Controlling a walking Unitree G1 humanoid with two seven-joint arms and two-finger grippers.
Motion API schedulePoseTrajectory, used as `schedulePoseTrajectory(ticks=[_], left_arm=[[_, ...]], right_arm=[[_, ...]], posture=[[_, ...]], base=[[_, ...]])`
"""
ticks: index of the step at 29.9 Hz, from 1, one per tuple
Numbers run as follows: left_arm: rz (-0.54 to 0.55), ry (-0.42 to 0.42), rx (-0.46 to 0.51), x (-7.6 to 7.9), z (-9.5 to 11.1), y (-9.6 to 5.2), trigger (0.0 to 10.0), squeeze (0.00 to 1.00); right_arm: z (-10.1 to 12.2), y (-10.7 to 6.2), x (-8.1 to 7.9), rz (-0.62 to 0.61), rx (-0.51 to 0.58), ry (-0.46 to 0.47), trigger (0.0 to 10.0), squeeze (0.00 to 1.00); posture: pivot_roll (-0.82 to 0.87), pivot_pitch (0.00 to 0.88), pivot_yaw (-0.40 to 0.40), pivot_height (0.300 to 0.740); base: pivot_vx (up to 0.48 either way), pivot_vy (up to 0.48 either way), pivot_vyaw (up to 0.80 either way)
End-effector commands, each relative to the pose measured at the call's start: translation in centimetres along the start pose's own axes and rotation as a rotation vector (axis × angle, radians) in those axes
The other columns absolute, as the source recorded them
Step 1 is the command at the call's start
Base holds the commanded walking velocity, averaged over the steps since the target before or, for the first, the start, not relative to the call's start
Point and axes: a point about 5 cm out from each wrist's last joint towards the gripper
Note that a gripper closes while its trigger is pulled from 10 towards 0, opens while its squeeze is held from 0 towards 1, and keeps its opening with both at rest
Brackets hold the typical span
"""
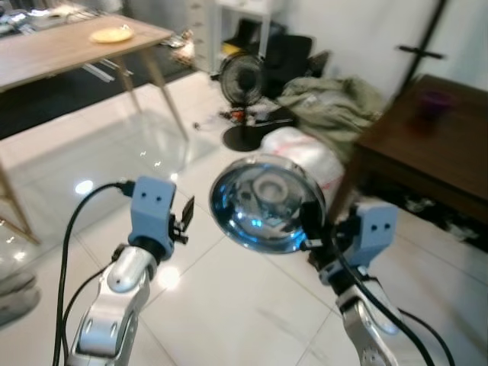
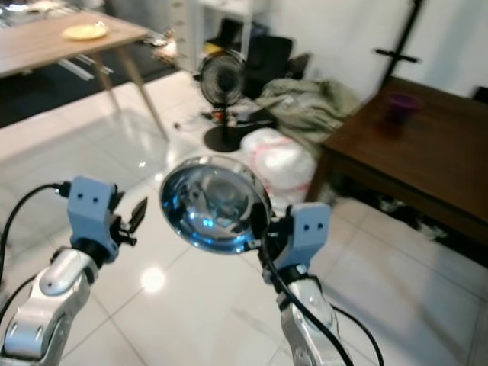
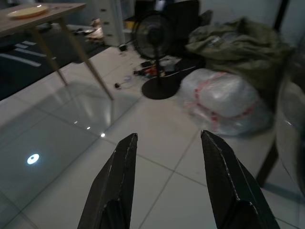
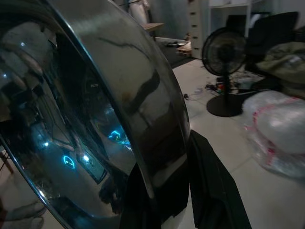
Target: Setting the table
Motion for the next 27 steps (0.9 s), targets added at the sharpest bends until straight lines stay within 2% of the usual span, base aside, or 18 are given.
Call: schedulePoseTrajectory(ticks=[1,7,13,27], left_arm=[[-0.003,0.007,-0.011,0.2,-0.3,-0.1,10.0,0.00],[0.005,0.010,-0.013,0.2,-0.4,-0.1,10.0,0.00],[0.018,-0.005,-0.020,0.0,-0.5,-0.1,10.0,0.00],[0.022,-0.003,-0.020,-0.2,-0.5,0.0,10.0,0.00]], right_arm=[[0.3,-0.2,0.3,-0.011,0.020,-0.011,10.0,0.00],[0.3,-0.2,0.4,-0.017,0.021,-0.008,10.0,0.00],[0.6,0.0,0.8,-0.061,0.035,0.052,10.0,0.00],[0.9,0.1,1.8,-0.112,0.056,0.071,10.0,0.00]], posture=[[0.06,0.121,0.071,0.740],[0.06,0.121,0.069,0.740],[0.06,0.120,0.068,0.740],[0.08,0.120,0.076,0.740]], base=[[0.472,0.000,0.79],[0.471,0.000,0.79],[0.469,0.000,0.00],[0.469,0.000,0.00]])
Point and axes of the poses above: a point about 5 cm out from each wrist's last joint towards the gripper, its own y axis pointing out of the wrist towards the gripper, its own z axis along the axis of the wrist's last joint, x = y × z, and after that the axes turned 9 degrees about y, right-handed
